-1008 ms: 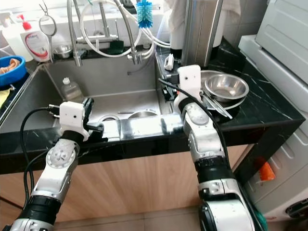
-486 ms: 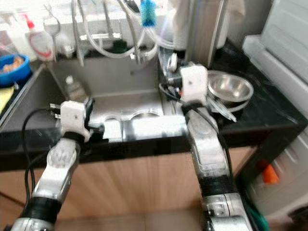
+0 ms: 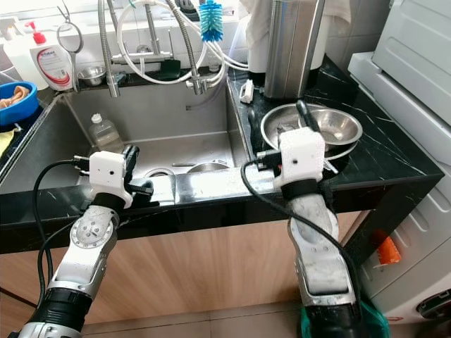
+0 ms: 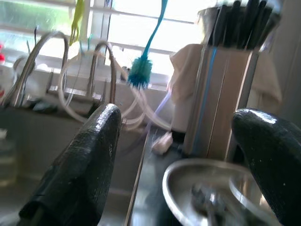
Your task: Kitchen organization
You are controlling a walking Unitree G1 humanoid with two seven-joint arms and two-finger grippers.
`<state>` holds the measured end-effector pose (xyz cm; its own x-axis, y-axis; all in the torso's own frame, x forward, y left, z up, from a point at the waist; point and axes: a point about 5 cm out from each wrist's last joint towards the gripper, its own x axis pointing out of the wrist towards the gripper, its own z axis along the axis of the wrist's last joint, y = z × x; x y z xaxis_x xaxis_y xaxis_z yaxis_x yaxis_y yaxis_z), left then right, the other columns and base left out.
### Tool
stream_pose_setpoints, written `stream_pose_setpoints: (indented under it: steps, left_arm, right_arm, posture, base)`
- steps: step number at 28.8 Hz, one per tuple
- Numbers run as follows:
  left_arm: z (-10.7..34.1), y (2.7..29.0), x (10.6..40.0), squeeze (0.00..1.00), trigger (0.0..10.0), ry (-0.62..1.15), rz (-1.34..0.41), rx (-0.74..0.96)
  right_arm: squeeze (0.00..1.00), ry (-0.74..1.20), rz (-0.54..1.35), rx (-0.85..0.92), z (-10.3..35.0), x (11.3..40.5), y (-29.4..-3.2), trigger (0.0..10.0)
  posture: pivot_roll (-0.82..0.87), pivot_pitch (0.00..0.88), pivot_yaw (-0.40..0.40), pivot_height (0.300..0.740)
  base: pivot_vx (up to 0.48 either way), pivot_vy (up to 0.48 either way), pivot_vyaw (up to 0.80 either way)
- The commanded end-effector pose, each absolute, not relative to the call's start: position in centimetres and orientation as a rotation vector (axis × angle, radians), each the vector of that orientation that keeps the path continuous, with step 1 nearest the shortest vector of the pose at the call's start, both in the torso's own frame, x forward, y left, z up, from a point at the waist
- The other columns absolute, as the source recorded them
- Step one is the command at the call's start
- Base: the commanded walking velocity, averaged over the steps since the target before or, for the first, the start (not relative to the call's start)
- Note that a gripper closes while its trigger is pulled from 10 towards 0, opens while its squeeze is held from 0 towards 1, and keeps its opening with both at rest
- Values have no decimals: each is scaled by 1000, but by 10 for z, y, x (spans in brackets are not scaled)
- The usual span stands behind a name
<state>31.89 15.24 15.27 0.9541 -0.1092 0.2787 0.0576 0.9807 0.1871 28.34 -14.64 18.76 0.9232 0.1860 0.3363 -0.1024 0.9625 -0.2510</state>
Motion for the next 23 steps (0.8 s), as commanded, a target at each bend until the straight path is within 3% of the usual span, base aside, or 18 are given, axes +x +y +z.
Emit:
stream_pose_setpoints:
  steps: [1,11,23]
  left_arm:
    - [153,155,319,0,10000,-294,-77,183]
    - [151,155,318,0,10000,-287,-84,182]
    - [151,155,318,0,10000,-288,-87,185]
  right_arm:
    - [0,-335,102,-209,189,280,-153,10000]
    - [0,-239,18,-222,170,273,-177,10000]
    - [0,-201,57,-200,162,274,-174,10000]
  posture:
    - [-232,0,59,731]
    - [-238,0,56,731]
    - [-231,0,56,731]
  base:
    - [0,0,0]
    - [0,0,0]
    - [0,0,0]
